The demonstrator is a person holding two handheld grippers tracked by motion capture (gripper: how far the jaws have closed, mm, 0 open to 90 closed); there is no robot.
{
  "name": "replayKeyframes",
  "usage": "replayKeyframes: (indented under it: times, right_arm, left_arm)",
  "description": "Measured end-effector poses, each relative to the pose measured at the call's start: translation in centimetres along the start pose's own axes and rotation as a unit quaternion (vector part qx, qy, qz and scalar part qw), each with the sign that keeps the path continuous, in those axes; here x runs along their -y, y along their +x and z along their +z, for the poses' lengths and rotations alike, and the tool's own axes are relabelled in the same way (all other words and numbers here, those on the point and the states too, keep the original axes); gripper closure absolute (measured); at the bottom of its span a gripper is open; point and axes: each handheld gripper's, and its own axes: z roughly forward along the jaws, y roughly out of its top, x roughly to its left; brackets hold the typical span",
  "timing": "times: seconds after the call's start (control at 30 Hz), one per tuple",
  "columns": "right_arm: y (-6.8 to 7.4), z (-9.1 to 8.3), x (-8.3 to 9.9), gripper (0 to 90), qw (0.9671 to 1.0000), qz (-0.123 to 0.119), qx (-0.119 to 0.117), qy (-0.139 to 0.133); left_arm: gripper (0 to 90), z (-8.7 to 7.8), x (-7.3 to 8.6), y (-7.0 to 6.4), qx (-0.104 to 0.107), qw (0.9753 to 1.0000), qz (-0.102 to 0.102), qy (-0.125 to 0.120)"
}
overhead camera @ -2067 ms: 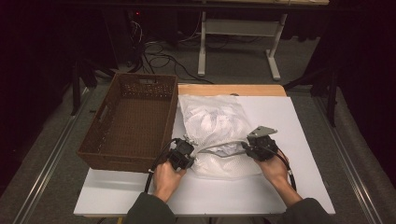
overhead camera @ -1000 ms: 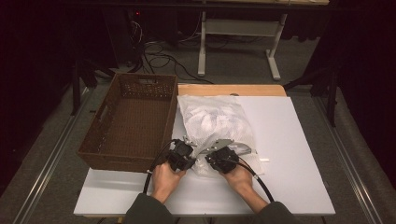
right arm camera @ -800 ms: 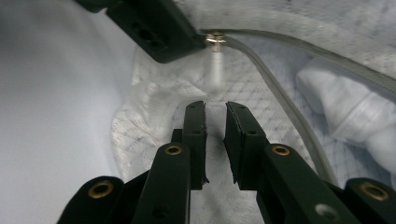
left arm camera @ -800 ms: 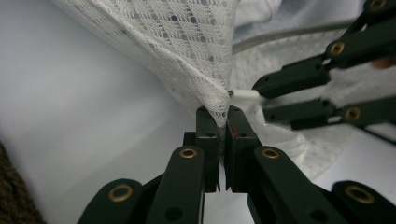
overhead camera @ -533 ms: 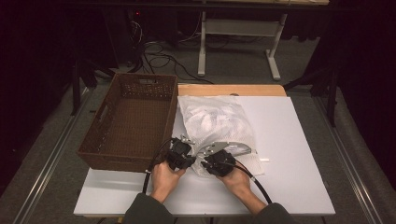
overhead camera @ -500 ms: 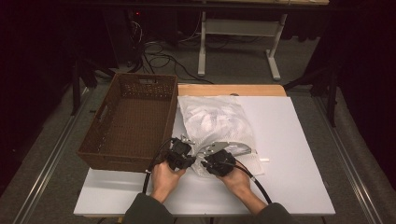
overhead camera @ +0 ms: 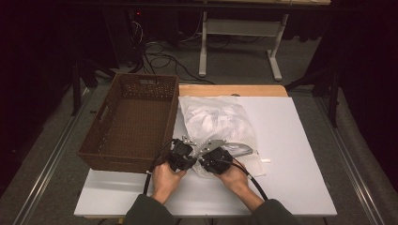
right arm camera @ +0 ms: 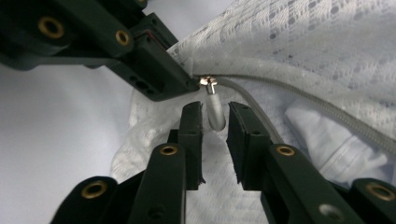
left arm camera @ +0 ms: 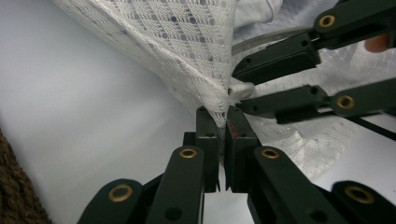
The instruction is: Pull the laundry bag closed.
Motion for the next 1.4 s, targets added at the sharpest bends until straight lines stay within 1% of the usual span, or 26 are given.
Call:
replayKeyframes:
  times: [0.17,0.3,0.33,0.43,0.47,0.57,0.6,0.7,0.77,0.8,0.9,0.93,0.97,1.0,1.07,1.1,1.13,1.2,1.23,1.27,1.33,1.4]
  right_arm:
    - [-0.2,0.4,-0.1,83.7,0.9999,0.002,-0.01,0.006]
    - [0.0,0.5,-0.2,83.2,0.9999,0.002,-0.017,0.002]
    - [0.0,0.5,-0.2,83.2,0.9999,0.003,-0.015,-0.001]
    - [-0.1,0.7,-0.2,86.2,0.9998,0.005,-0.02,0.0]
    - [-0.1,0.7,-0.2,86.6,0.9998,0.006,-0.02,0.001]
    - [-0.2,0.7,-0.2,87.1,0.9998,0.005,-0.019,0.002]
    - [-0.2,0.7,-0.3,87.2,0.9998,0.006,-0.018,0.004]
    - [-0.4,0.4,-0.2,87.2,0.9999,0.006,-0.011,0.006]
    - [-0.5,0.2,-0.1,87.3,0.9999,0.006,-0.004,0.014]
    - [-0.6,0.1,0.0,87.3,0.9999,0.005,-0.003,0.015]
    - [-0.8,-0.2,0.2,87.3,0.9997,0.003,0.006,0.022]
    - [-0.9,-0.2,0.3,87.3,0.9997,0.009,0.006,0.021]
    - [-1.1,-0.4,0.4,87.3,0.9995,0.013,0.008,0.026]
    - [-1.3,-0.4,0.6,87.2,0.9996,0.018,0.007,0.022]
    - [-1.3,-0.6,0.7,87.3,0.9995,0.015,0.008,0.028]
    - [-1.1,-0.7,0.7,87.2,0.9995,0.012,0.01,0.028]
    - [-1.1,-0.8,0.7,87.3,0.9995,0.007,0.012,0.03]
    - [-1.1,-1.0,0.6,87.2,0.9994,0.005,0.012,0.031]
    - [-1.2,-1.0,0.6,87.2,0.9995,0.005,0.011,0.03]
    - [-1.2,-1.0,0.6,87.3,0.9996,0.008,0.009,0.024]
    - [-1.2,-1.0,0.6,87.2,0.9997,0.006,0.007,0.024]
    - [-0.9,-0.9,0.6,87.2,0.9997,0.007,0.003,0.022]
  left_arm:
    - [85.5,-0.1,0.0,0.0,0.0,1.0,0.001,0.0]
    - [85.5,0.1,0.0,0.0,0.001,1.0,0.001,0.0]
    - [85.5,0.0,0.0,0.1,0.002,1.0,0.003,0.002]
    - [85.5,0.1,0.1,0.2,0.0,1.0,-0.004,-0.001]
    - [85.6,0.1,0.1,0.3,-0.001,1.0,-0.002,0.001]
    - [86.0,0.1,0.1,0.3,-0.007,1.0,-0.003,0.003]
    - [86.2,0.0,0.1,0.2,-0.015,0.9999,-0.002,0.001]
    - [86.5,0.0,0.1,0.2,-0.018,0.9998,-0.003,0.0]
    - [86.8,0.1,0.1,0.1,-0.021,0.9998,-0.006,-0.001]
    - [86.9,0.1,0.1,0.0,-0.021,0.9998,-0.005,0.001]
    - [89.0,0.3,0.2,0.0,-0.039,0.9992,0.007,0.01]
    - [89.0,0.4,0.2,0.0,-0.042,0.999,0.008,0.017]
    - [88.9,0.4,0.2,0.0,-0.046,0.9987,0.008,0.017]
    - [88.9,0.4,0.2,0.0,-0.047,0.9987,0.008,0.017]
    - [88.7,0.4,0.2,-0.2,-0.045,0.9988,0.009,0.018]
    - [87.9,0.5,0.2,-0.2,-0.045,0.9988,0.008,0.018]
    - [85.0,0.5,0.1,-0.2,-0.038,0.9992,0.005,0.016]
    - [72.3,0.5,0.1,-0.2,-0.035,0.9993,0.002,0.013]
    - [68.0,0.5,0.1,-0.2,-0.034,0.9994,0.003,0.01]
    - [65.9,0.5,0.1,-0.3,-0.031,0.9995,0.005,0.007]
    - [61.3,0.5,0.0,-0.4,-0.031,0.9995,0.009,-0.001]
    - [60.8,0.5,-0.1,-0.5,-0.027,0.9996,0.01,-0.003]
